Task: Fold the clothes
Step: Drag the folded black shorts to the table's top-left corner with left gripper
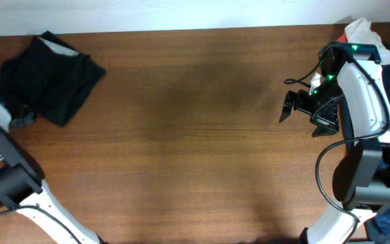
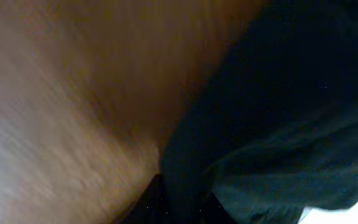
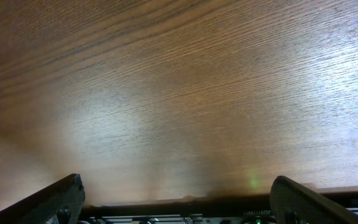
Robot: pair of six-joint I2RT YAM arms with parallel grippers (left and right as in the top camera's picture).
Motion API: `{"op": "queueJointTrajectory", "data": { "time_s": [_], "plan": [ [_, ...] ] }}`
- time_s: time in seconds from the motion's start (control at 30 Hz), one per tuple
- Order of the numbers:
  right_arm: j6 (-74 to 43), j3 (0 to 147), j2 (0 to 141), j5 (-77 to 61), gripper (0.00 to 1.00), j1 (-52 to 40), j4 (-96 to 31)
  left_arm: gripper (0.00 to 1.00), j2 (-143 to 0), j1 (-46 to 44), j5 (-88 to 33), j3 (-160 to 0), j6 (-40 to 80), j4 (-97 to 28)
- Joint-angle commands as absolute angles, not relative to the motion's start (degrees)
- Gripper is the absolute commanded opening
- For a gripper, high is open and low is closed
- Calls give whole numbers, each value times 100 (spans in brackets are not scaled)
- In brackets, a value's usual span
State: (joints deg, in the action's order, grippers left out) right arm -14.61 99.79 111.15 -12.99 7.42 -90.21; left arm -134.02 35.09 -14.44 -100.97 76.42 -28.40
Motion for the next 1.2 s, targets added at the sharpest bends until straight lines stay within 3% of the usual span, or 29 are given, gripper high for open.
{"op": "queueJointTrajectory", "data": {
  "time_s": [0.0,0.13,0.43,0.57,0.63,0.73,0.83,1.0,1.17],
  "plan": [
    [-1470,10057,11021,-1347,99,751,-9041,15,-13500,3616,-1216,-10060,7756,-2893],
    [-1470,10057,11021,-1350,99,751,-8997,20,-13511,3291,-1127,-10053,7760,-2480],
    [-1555,10057,11021,-1352,99,751,-8967,21,-14044,2303,-1059,-10053,8632,-1472],
    [-1555,10057,11021,-1350,99,751,-8956,33,-14247,2008,-1120,-10053,8626,-895],
    [-1555,10057,11021,-1352,98,751,-8967,63,-14245,1959,-1197,-10055,8311,-827],
    [-1555,10057,11021,-1350,99,751,-8984,80,-14237,2045,-1680,-10055,7848,-958],
    [-1555,10057,11021,-1350,99,751,-8982,87,-14160,2344,-2128,-10062,7684,-1763],
    [-1553,10057,11021,-1350,99,751,-8976,96,-13618,2742,-1610,-10066,6558,-3068],
    [-1553,10057,11021,-1350,99,751,-8980,93,-12857,2827,-1044,-10066,5474,-3531]
  ]
}}
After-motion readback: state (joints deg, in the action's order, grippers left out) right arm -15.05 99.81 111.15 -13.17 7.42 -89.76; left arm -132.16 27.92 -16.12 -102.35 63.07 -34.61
